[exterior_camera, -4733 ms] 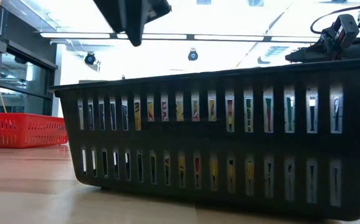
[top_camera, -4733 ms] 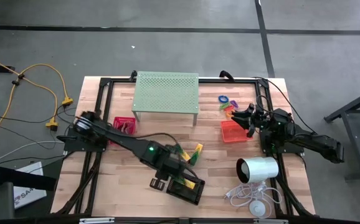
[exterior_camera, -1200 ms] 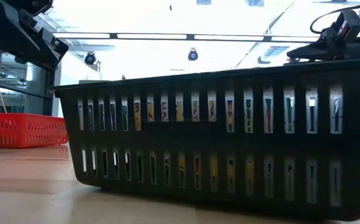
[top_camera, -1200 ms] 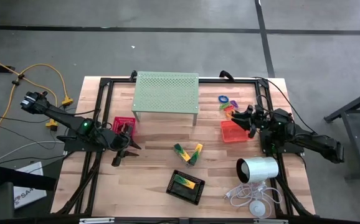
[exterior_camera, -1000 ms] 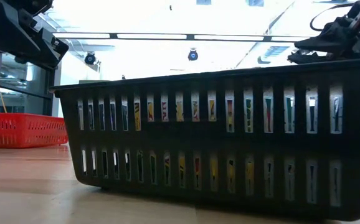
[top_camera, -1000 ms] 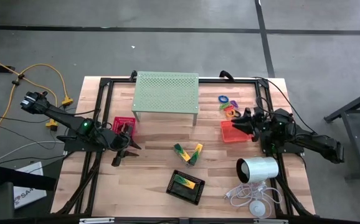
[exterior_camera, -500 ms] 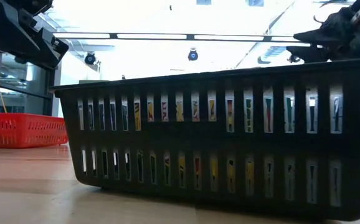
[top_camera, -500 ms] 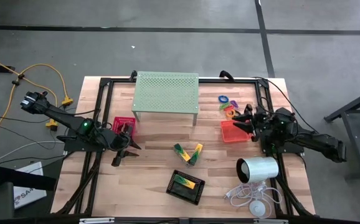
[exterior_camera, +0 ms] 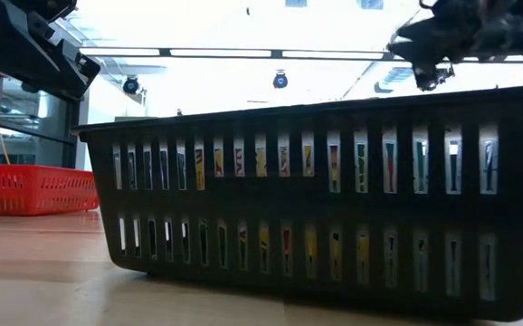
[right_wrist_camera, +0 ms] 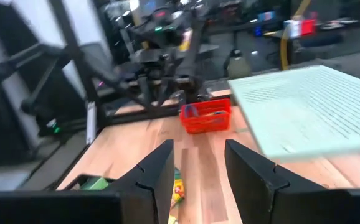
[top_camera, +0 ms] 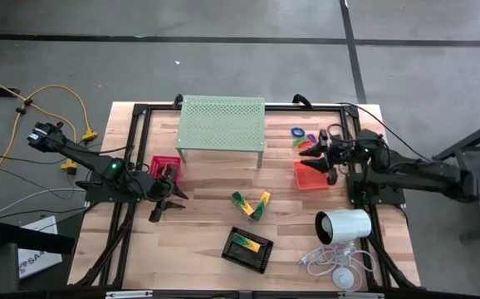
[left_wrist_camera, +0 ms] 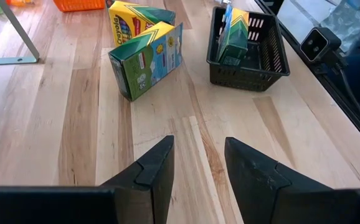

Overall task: Pick & Place Office Desk Supplies
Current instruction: Put the crayon box into the black bin

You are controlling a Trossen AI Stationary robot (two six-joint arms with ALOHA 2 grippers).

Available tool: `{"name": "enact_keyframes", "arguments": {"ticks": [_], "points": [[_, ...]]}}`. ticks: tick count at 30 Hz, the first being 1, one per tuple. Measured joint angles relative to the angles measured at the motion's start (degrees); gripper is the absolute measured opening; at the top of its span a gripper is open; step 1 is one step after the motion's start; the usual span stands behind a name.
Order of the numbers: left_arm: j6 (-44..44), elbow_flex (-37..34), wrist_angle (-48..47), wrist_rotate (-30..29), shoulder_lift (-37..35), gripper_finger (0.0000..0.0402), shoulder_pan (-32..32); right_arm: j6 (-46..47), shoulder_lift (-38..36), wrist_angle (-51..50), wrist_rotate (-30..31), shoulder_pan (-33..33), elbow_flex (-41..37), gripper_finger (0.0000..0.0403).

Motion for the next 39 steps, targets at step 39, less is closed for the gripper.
{"name": "enact_keyframes", "arguments": {"ticks": [39], "points": [[0.0,0.0,0.2,0.2,0.0,0.0136,0.0,-27.8,51.6,-16.5,-12.0,21.3,39.6,0.0130]]}}
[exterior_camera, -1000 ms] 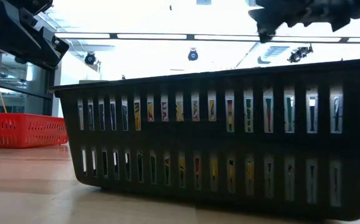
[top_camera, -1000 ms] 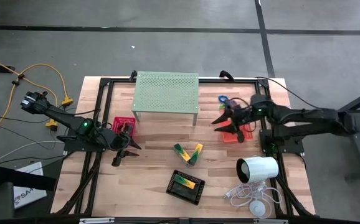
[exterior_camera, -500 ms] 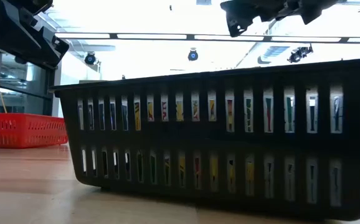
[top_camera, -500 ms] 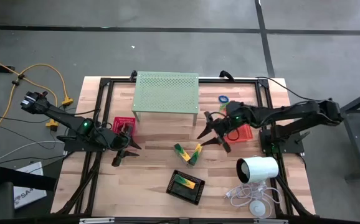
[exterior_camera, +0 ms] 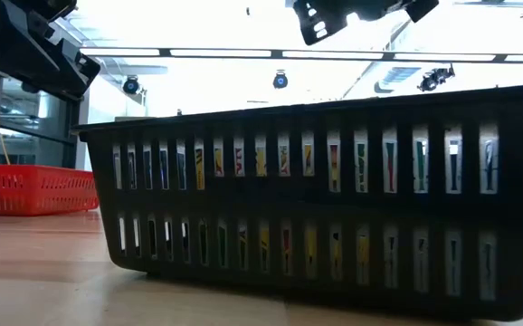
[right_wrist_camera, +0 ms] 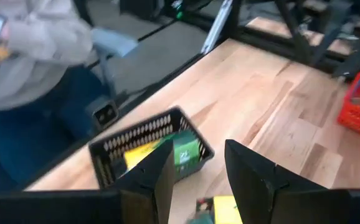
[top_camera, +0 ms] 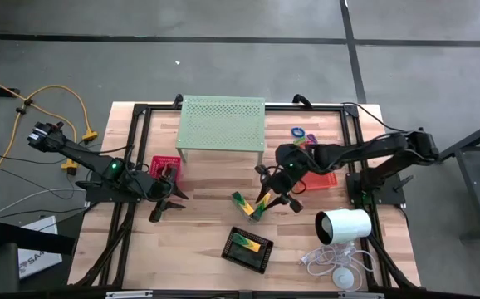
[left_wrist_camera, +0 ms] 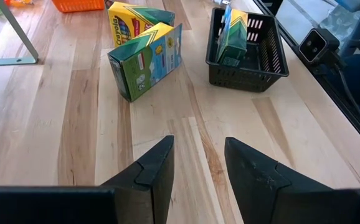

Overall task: Pick & Place Office Desk Supplies
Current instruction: Put the crayon box into the black bin

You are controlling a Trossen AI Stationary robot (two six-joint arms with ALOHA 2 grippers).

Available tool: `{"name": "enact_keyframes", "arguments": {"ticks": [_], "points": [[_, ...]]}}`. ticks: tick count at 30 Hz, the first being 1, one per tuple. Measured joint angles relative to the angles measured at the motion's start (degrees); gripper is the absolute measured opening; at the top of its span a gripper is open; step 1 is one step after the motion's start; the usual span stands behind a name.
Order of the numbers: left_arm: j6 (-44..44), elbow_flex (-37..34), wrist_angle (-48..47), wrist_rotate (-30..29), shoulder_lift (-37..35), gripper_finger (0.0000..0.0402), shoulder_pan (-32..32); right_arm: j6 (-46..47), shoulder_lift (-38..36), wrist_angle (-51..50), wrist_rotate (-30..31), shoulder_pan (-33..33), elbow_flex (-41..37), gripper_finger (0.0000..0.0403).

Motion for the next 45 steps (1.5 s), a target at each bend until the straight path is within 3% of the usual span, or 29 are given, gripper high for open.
{"name": "enact_keyframes", "arguments": {"ticks": [7,14,21,25,35,45], "points": [[0.0,0.0,0.2,0.0,0.0,0.0136,0.0,-10.0,1.0,-3.8,0.9,-0.3,0.5,0.0130],[0.0,0.0,0.2,0.0,0.0,0.0136,0.0,-3.3,1.0,-3.1,3.7,-2.4,0.5,0.0130],[0.0,0.0,0.2,0.0,0.0,0.0136,0.0,-5.2,1.1,-7.4,8.3,-2.3,5.2,0.0130],[0.0,0.0,0.2,-0.1,0.0,0.0136,0.0,-8.5,3.9,-13.8,10.5,-2.1,10.3,0.0130],[0.0,0.0,1.5,-0.3,0.0,0.0136,0.0,-16.8,16.4,-29.0,8.4,-0.1,23.1,0.0130],[0.0,0.0,2.0,-0.2,0.0,0.0136,0.0,-18.7,22.5,-34.3,16.0,2.2,24.7,0.0130]]}}
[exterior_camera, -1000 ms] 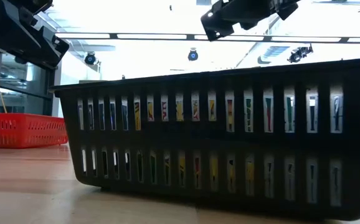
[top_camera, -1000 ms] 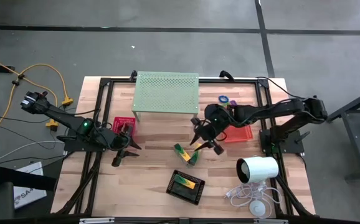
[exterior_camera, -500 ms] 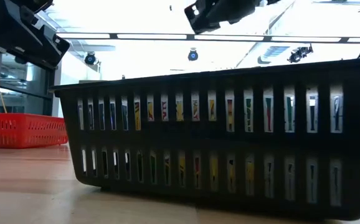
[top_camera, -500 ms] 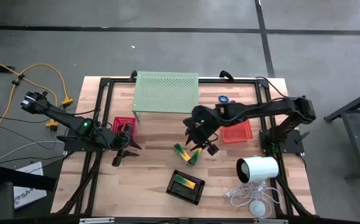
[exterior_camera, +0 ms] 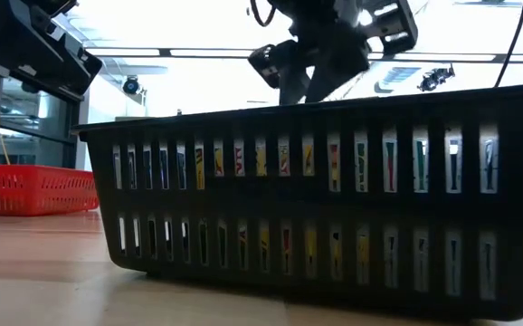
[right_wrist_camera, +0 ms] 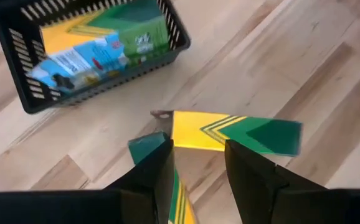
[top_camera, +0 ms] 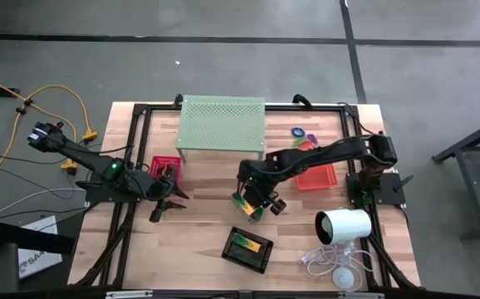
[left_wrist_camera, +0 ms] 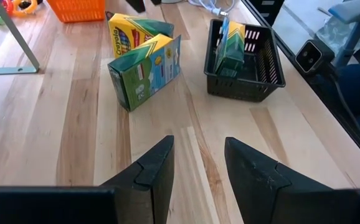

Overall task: Pick & Place Office Desk Supplies
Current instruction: Put the crayon box into the black bin

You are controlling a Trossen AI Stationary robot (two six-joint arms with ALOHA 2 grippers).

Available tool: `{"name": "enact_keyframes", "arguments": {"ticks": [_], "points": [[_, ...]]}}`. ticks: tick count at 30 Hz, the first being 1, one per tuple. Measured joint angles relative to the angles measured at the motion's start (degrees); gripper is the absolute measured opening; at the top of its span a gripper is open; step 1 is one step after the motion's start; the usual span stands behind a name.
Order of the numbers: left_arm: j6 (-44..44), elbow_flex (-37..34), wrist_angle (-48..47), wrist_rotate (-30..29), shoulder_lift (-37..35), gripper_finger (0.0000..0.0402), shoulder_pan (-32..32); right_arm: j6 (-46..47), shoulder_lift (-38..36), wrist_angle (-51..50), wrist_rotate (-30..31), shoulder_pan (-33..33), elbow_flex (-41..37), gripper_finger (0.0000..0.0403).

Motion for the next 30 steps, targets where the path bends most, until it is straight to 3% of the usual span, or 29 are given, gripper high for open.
{"name": "enact_keyframes", "arguments": {"ticks": [30], "points": [[0.0,0.0,-0.1,0.3,0.0,0.0136,0.0,1.5,1.0,-3.6,1.2,1.7,0.0,0.0130]]}}
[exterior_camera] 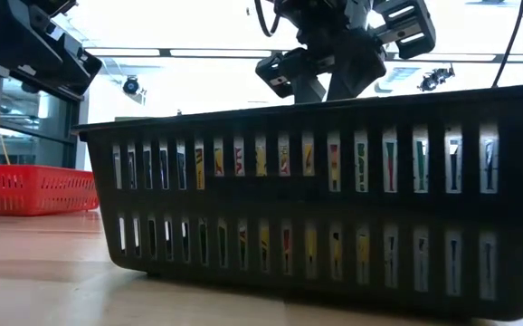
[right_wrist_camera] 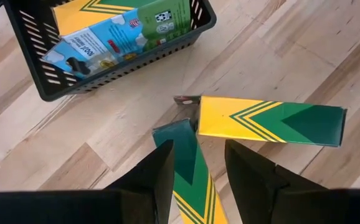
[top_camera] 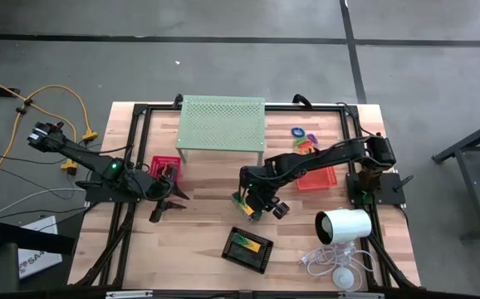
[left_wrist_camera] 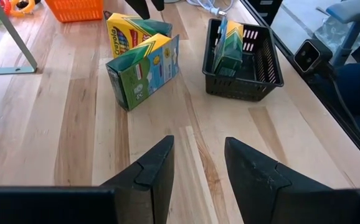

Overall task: Pick & Place Office Desk Supplies
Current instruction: Put the crayon box into the black bin

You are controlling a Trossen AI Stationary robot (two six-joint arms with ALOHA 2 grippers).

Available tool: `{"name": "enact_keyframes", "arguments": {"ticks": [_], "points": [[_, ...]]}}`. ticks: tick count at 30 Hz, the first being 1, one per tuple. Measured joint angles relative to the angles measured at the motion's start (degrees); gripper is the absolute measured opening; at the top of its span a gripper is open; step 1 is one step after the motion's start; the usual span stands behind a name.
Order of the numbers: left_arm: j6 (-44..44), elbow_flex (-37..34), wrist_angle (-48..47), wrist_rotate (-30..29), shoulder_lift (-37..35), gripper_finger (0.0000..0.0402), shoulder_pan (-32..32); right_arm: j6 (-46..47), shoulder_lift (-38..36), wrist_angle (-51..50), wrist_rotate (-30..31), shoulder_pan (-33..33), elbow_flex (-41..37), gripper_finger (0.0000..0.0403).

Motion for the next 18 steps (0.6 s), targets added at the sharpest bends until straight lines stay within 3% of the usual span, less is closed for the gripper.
{"name": "enact_keyframes", "arguments": {"ticks": [18], "points": [[0.0,0.0,0.0,-0.1,0.0,0.0136,0.0,1.0,0.0,-1.5,-1.5,0.0,-0.1,0.0130]]}}
